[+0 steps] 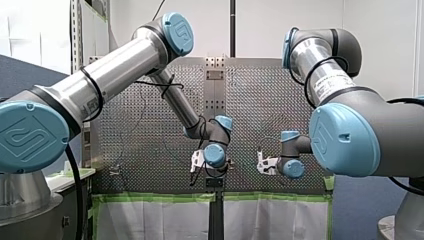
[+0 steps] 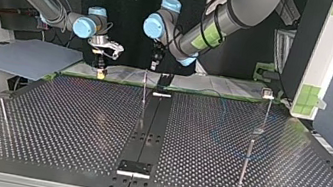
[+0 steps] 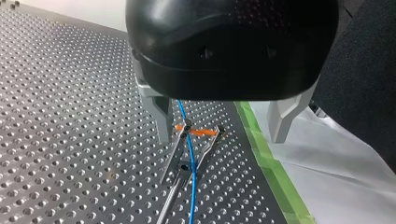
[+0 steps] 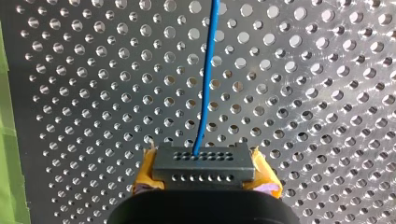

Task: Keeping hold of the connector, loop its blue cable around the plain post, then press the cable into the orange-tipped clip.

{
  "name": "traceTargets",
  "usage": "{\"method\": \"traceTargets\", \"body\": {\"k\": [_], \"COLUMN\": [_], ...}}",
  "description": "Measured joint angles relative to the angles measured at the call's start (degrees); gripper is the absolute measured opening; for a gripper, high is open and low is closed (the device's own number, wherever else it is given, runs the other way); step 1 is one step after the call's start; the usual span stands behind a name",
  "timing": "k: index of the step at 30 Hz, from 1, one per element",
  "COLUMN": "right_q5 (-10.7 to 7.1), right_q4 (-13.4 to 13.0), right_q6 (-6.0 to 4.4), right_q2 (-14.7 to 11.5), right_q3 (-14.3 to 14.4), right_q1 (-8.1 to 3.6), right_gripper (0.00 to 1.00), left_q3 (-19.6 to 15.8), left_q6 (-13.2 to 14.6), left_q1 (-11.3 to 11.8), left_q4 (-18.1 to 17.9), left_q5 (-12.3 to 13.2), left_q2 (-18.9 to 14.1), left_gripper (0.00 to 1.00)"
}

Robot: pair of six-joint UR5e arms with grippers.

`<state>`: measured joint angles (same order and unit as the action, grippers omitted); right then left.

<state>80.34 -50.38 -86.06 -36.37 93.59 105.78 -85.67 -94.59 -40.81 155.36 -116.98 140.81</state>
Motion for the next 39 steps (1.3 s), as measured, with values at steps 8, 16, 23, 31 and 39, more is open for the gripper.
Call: {"method": "traceTargets", "body": {"k": [8,16,23,31,39], "right_q5": [0.0,0.0,0.0,0.0,0.0], "right_q4": [-0.01,-0.02,-0.03,-0.07,-0.02], "right_q6": [0.0,0.01,0.0,0.01,0.02], "right_q2": [0.01,0.01,0.05,0.08,0.1], "right_q3": [-0.01,0.02,0.02,0.02,0.01], "right_q1": [0.0,0.01,0.01,0.03,0.04], "right_gripper": [0.0,0.0,0.0,0.0,0.0], "left_q3": [0.0,-0.19,-2.96,-6.87,-10.65], "left_q6": [0.25,0.58,0.89,-0.05,-1.53], "left_q1": [0.15,-0.09,-1.28,-1.22,-0.75], "left_q4": [0.04,0.49,-0.25,-4.02,-7.8], "left_q5": [-0.23,-0.59,-1.68,-2.0,-2.31], "left_q2": [0.01,-0.09,-2.6,-6.5,-10.28], "left_gripper": [1.0,1.0,1.0,1.0,1.0]}}
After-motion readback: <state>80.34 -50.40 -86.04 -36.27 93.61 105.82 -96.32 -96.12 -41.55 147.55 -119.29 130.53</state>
